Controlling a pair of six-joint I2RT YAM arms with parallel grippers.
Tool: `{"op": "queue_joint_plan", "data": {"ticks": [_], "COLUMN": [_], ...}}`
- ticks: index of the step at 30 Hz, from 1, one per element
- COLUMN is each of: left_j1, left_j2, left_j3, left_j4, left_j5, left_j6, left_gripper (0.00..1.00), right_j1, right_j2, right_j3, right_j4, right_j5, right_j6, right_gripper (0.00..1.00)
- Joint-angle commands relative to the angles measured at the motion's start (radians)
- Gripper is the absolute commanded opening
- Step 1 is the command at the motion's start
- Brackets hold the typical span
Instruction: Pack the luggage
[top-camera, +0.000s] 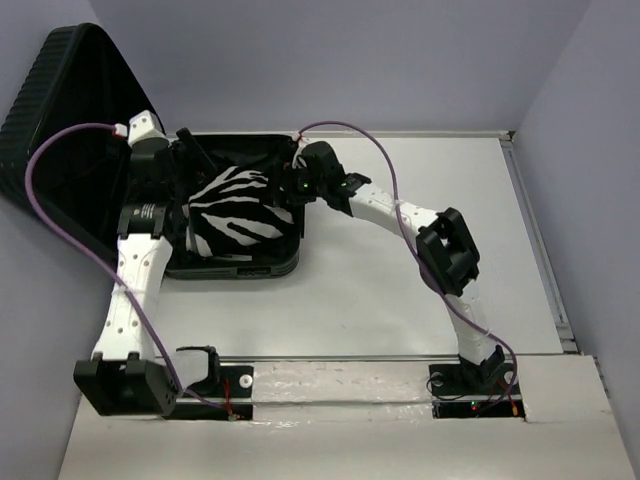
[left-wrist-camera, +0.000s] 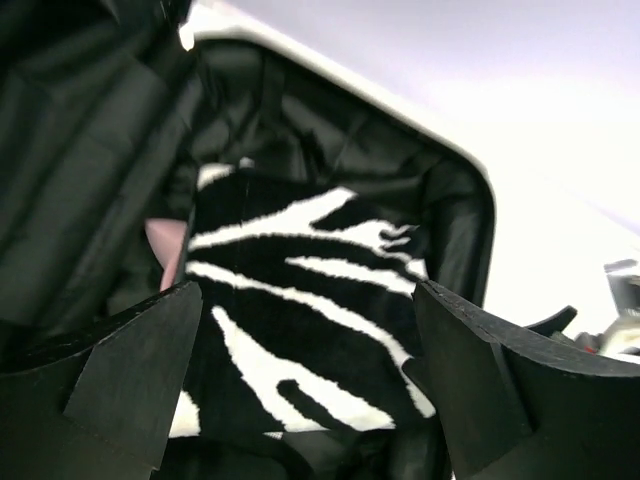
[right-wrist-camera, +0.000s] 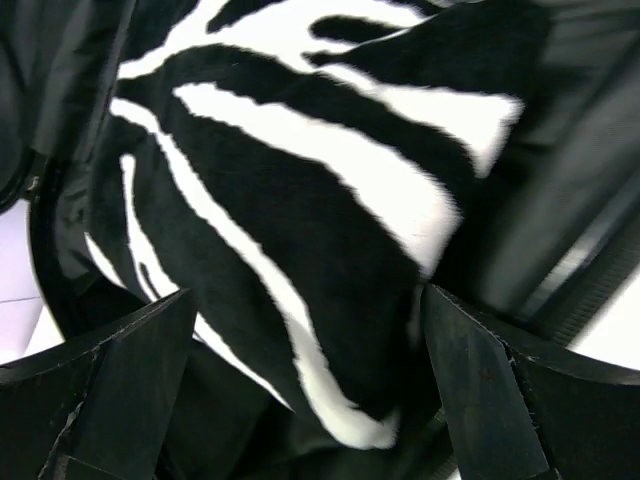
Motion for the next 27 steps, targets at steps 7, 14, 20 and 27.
{"op": "queue_joint_plan", "data": {"ticks": [7, 14, 20, 27], "left_j1": [-0.014, -0.015, -0.009, 0.124], "left_j2": [-0.522, -0.664, -0.617, -0.320], "left_j3": [-0.192, -0.253, -0.264, -0.129], "left_j4": [-0.102, -0.272, -0.151, -0.062], "left_j5": [-0.321, -0.677, -0.926, -0.980], "left_j6": [0.050, 0.024, 0.098, 0.158], "left_gripper": [0.97, 0.85, 0.77, 0.78], "right_j1": [-0.020, -0.020, -0.020, -0.020], "right_j2": [-0.308, -0.549, -0.769, -0.911], "right_j3": [-0.132, -0.288, -0.634, -0.848], "right_j4": [-0.046, -0.022, 0.077, 0.126], "right_j5": [0.079, 0.033, 0.008, -0.016], "right_j6": [-0.115, -0.147, -0.143, -0.141], "right_gripper": [1.00, 1.00, 1.00, 1.00]}}
